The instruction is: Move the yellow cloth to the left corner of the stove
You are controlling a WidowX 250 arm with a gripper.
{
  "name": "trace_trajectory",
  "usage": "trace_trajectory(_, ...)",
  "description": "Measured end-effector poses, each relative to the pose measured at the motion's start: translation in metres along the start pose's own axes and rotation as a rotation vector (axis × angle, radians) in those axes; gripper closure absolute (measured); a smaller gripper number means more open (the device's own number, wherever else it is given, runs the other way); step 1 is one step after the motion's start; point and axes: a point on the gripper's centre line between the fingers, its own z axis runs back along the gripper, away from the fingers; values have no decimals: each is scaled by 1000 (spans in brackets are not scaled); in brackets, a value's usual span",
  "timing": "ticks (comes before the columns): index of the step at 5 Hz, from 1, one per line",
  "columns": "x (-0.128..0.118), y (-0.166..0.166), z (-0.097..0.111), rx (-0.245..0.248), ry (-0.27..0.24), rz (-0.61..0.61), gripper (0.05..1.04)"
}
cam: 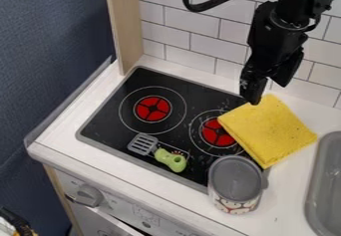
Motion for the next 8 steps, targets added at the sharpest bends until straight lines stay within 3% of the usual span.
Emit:
trace_trajectory(1,-3,3,-16,38,7,-3,85)
trace_trajectory(2,-10,-7,-52,47,28,-30,85)
trace_trajectory(3,-10,-14,-73,58,13,-31,85)
trace_trajectory(5,-5,-14,-81,43,-11,-4,84)
trace_trajectory(7,23,5,-87,70,-28,93,81)
trace_trajectory(8,52,14,-89,100,-42,160,83)
